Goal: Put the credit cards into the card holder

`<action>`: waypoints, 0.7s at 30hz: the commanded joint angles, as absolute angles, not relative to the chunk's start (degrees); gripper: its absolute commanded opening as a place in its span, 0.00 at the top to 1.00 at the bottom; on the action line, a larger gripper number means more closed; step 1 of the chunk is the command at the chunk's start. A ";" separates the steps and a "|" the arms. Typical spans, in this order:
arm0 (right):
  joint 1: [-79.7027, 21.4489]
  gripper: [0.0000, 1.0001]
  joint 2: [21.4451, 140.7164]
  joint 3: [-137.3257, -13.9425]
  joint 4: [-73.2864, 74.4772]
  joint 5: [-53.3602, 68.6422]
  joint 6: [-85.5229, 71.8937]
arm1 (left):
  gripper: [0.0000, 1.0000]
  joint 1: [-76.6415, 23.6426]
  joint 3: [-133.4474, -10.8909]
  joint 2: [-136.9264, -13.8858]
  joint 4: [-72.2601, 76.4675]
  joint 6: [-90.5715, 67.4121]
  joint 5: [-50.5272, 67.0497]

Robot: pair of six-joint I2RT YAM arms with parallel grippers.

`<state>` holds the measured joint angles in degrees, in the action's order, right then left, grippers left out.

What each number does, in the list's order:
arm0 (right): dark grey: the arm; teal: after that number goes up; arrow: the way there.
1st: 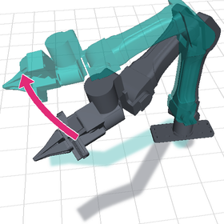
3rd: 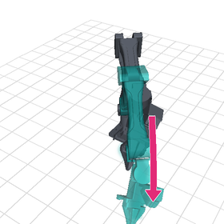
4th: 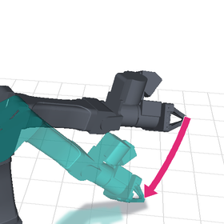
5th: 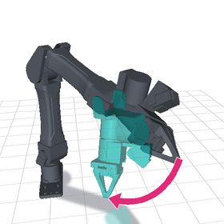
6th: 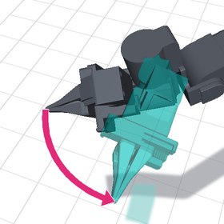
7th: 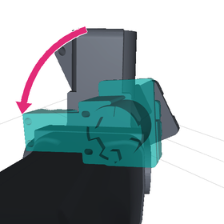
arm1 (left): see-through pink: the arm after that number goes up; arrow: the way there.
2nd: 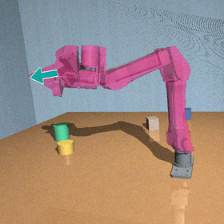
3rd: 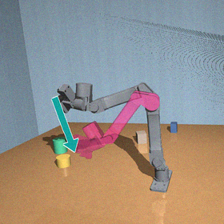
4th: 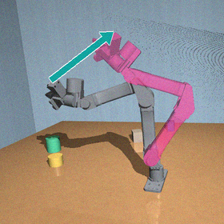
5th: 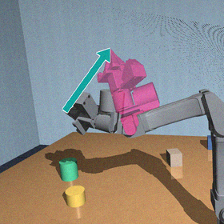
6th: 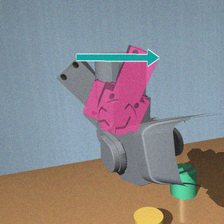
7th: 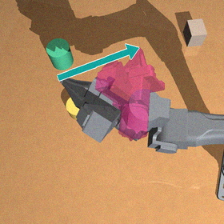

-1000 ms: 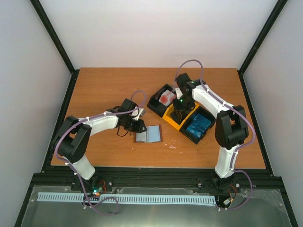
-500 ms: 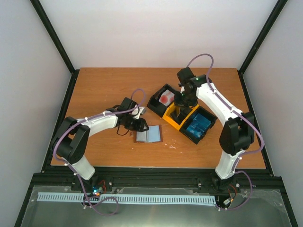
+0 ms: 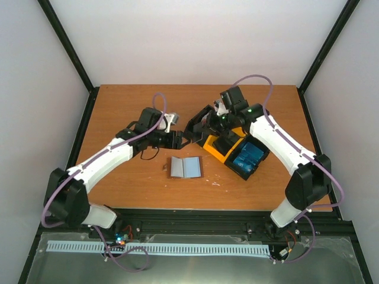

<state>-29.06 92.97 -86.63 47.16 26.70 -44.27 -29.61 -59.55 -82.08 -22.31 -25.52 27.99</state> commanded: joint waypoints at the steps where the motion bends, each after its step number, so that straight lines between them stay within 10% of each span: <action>1: -28.81 0.97 89.32 -80.51 34.79 39.54 -52.65 | 0.33 -29.01 -63.64 -77.37 -29.41 -32.77 17.28; 21: -27.45 0.97 75.35 -53.36 -7.05 53.84 -90.93 | 0.28 -26.68 -58.95 -65.84 -19.81 -59.60 41.31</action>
